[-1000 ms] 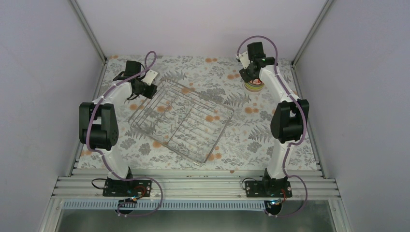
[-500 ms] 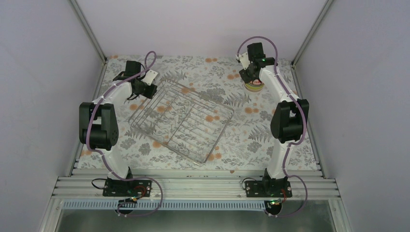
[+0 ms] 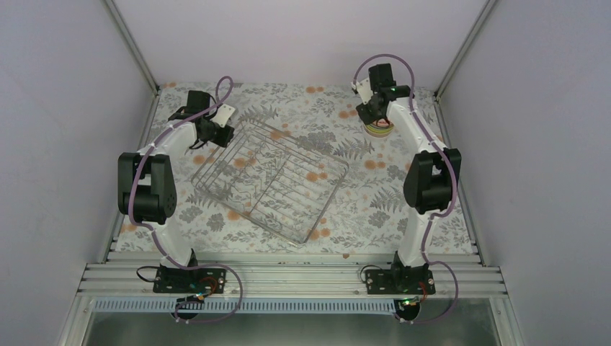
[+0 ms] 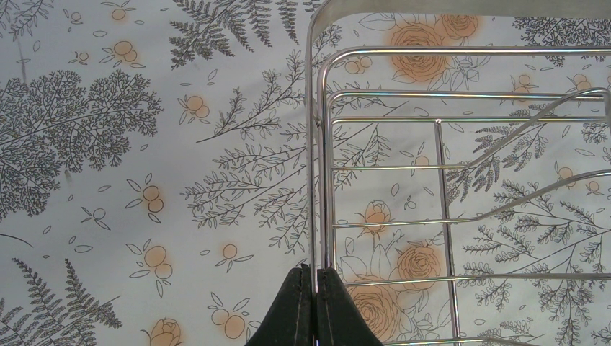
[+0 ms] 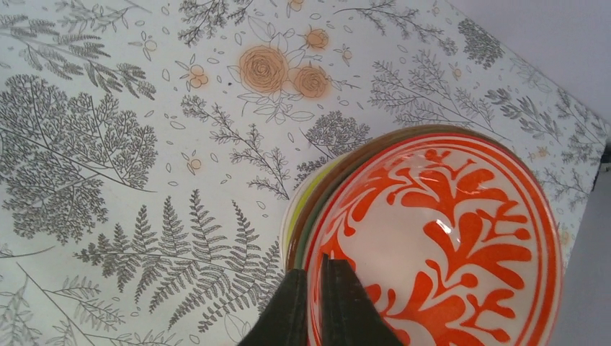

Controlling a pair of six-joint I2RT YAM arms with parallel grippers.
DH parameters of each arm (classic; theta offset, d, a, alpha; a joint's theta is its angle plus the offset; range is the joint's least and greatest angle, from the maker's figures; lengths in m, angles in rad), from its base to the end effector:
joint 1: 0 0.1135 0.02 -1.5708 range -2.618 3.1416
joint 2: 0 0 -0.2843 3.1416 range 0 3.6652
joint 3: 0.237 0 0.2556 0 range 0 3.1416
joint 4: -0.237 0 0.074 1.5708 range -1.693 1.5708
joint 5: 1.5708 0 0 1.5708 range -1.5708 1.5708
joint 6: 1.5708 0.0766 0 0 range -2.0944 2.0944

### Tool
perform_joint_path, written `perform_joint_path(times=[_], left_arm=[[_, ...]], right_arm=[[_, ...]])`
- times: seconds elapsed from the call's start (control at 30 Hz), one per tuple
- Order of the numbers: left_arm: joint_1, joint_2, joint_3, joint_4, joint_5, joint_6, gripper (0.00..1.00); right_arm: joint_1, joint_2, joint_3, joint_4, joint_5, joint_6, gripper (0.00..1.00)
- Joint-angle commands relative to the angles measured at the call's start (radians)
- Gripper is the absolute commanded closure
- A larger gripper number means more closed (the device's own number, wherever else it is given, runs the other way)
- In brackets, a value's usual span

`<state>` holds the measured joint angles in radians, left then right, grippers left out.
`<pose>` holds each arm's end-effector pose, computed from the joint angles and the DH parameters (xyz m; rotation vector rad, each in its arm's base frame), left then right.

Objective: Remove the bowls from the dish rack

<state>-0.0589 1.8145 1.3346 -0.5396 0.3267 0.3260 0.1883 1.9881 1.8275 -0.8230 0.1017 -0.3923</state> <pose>0.4113 -0.0489 0.2031 0.6013 2.4673 -0.3188 0.4664 0.0810 0.2679 -0.6950 2.4640 -0.2084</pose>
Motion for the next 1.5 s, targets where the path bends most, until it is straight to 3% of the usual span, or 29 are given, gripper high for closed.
perform_joint_path(times=[0.0,0.03,0.17,0.2,0.27,0.33,0.4,0.53,0.7,0.83,1.03,1.13,1.27,1.47], left_arm=[[0.002,-0.014,-0.021,-0.07,0.034,-0.021,0.98],[0.002,-0.019,-0.023,-0.069,0.033,-0.021,0.98],[0.002,-0.038,-0.027,-0.06,0.024,-0.021,0.96],[0.003,-0.044,-0.025,-0.06,0.024,-0.02,0.9],[0.003,-0.059,-0.023,-0.06,0.027,-0.014,0.73],[0.004,-0.082,-0.023,-0.058,0.028,-0.01,0.45],[0.007,-0.108,-0.023,-0.056,0.022,-0.009,0.24],[0.019,-0.169,-0.007,-0.066,0.016,-0.003,0.02],[0.054,-0.26,0.03,-0.09,0.015,0.011,0.0],[0.069,-0.328,0.044,-0.095,-0.089,0.021,0.0],[0.129,-0.439,-0.07,-0.008,-0.219,0.011,0.0],[0.173,-0.516,-0.15,0.073,-0.245,-0.015,0.0],[0.226,-0.564,-0.226,0.142,-0.218,-0.047,0.0],[0.259,-0.571,-0.264,0.166,-0.202,-0.078,0.0]], right_arm=[[0.001,-0.107,0.025,0.029,0.03,0.005,0.89],[0.002,-0.127,0.024,0.03,0.014,0.005,0.78],[0.013,-0.217,0.001,0.032,-0.092,0.005,0.05],[0.017,-0.245,-0.014,0.039,-0.122,0.004,0.0],[0.025,-0.291,-0.037,0.039,-0.182,0.005,0.0],[0.026,-0.332,-0.063,0.038,-0.254,0.017,0.0],[0.027,-0.374,-0.096,0.032,-0.311,0.024,0.0],[0.027,-0.459,-0.219,0.049,-0.428,0.017,0.0],[0.028,-0.612,-0.437,0.122,-0.531,-0.01,0.0],[0.028,-0.719,-0.59,0.143,-0.595,-0.079,0.0],[0.019,-0.891,-0.84,0.321,-0.625,-0.12,0.0],[0.006,-0.942,-0.907,0.403,-0.568,-0.121,0.0],[-0.011,-0.89,-0.896,0.399,-0.567,-0.069,0.0],[-0.011,-0.648,-0.75,0.167,-0.701,-0.08,0.0]])
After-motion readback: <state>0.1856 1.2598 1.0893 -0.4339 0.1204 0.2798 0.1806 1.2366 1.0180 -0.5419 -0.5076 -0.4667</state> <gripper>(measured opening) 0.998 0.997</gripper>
